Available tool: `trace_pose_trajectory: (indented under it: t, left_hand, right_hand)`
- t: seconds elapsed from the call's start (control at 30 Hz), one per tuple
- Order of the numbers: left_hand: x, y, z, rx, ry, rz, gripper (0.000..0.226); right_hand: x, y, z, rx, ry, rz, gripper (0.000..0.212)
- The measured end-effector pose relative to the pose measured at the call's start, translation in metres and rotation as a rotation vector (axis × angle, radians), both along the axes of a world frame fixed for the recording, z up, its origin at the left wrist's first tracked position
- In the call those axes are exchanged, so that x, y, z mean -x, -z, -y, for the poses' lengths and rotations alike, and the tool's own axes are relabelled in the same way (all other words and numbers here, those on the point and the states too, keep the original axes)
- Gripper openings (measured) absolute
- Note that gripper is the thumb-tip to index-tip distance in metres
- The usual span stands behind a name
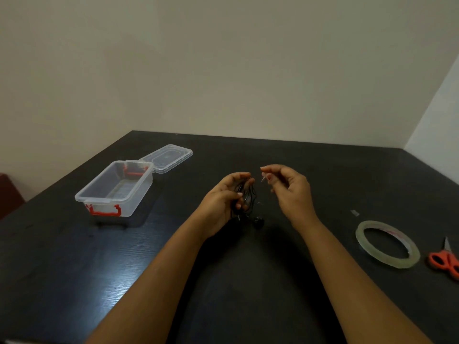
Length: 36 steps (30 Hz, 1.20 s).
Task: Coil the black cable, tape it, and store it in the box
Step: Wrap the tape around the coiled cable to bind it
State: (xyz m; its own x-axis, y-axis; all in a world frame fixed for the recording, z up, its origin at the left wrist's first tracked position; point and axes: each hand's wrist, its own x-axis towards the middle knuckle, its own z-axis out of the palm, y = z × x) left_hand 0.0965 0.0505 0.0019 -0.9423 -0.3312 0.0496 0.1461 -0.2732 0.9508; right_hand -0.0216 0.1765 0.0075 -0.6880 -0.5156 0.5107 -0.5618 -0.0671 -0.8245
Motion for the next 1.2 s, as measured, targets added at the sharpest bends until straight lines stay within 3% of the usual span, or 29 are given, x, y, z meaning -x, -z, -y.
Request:
trace_pose_trajectory:
  t: [0.2, 0.43, 0.87, 1.2]
  left_hand:
    - [0.000, 0.001, -0.005, 0.296, -0.157, -0.012, 0.017]
    - [0.008, 0.010, -0.006, 0.337, -0.391, 0.025, 0.013]
    - [0.008, 0.008, -0.004, 0.298, -0.375, -0.006, 0.009]
    - [0.011, 0.013, -0.003, 0.303, -0.388, -0.016, 0.011]
  right_hand:
    - [-0.012, 0.004, 0.008, -0.011, -0.096, 0.148, 0.021]
    - [-0.019, 0.004, 0.009, -0.041, -0.107, 0.136, 0.019]
    - [-0.020, 0.004, 0.009, -0.078, -0.159, 0.138, 0.017]
    - [-0.023, 0.003, 0.010, -0.103, -0.243, 0.306, 0.015]
